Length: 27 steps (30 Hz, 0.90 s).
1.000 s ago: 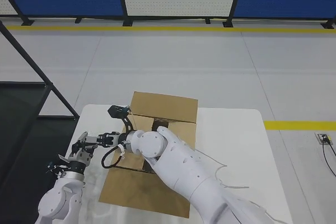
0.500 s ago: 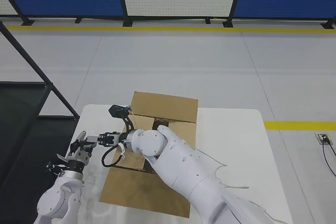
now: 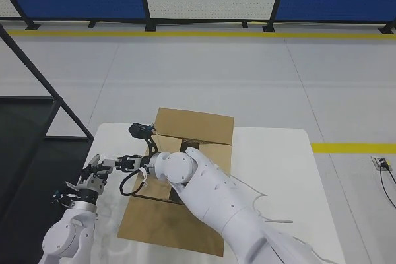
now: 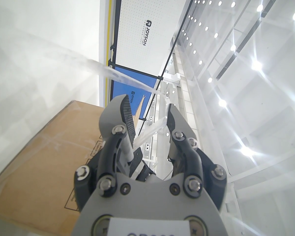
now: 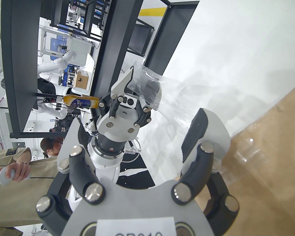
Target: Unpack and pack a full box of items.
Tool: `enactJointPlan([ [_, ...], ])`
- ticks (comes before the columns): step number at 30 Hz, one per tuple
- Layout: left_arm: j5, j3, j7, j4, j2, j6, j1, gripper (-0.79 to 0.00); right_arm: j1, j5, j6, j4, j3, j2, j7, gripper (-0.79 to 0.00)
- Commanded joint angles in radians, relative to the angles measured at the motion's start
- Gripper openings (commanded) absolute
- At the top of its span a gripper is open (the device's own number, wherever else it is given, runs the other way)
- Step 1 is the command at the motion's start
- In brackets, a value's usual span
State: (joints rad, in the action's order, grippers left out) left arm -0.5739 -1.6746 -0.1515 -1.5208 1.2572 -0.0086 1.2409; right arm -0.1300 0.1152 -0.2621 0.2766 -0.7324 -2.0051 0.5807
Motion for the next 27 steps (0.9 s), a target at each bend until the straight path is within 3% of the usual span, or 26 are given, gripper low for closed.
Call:
enactJointPlan([
  [1,0.000,-0.001,-0.001,0.001,0.000,0.000,0.000,-0.428,0.001,0.002,0.001,-0.002,-0.003,-0.001,0.002,0.000],
  [14,-0.005,-0.010,-0.004,0.000,0.000,-0.006,0.006,-0.406,0.002,0.019,0.013,-0.008,-0.022,-0.004,0.008,0.000],
  [19,-0.007,-0.014,-0.008,-0.002,0.000,-0.007,0.011,-0.271,0.001,0.026,0.014,-0.007,-0.029,-0.004,0.010,0.000],
  [27,-0.010,-0.020,-0.010,-0.006,-0.001,-0.010,0.016,-0.231,-0.001,0.036,0.015,-0.005,-0.039,-0.006,0.013,0.000],
])
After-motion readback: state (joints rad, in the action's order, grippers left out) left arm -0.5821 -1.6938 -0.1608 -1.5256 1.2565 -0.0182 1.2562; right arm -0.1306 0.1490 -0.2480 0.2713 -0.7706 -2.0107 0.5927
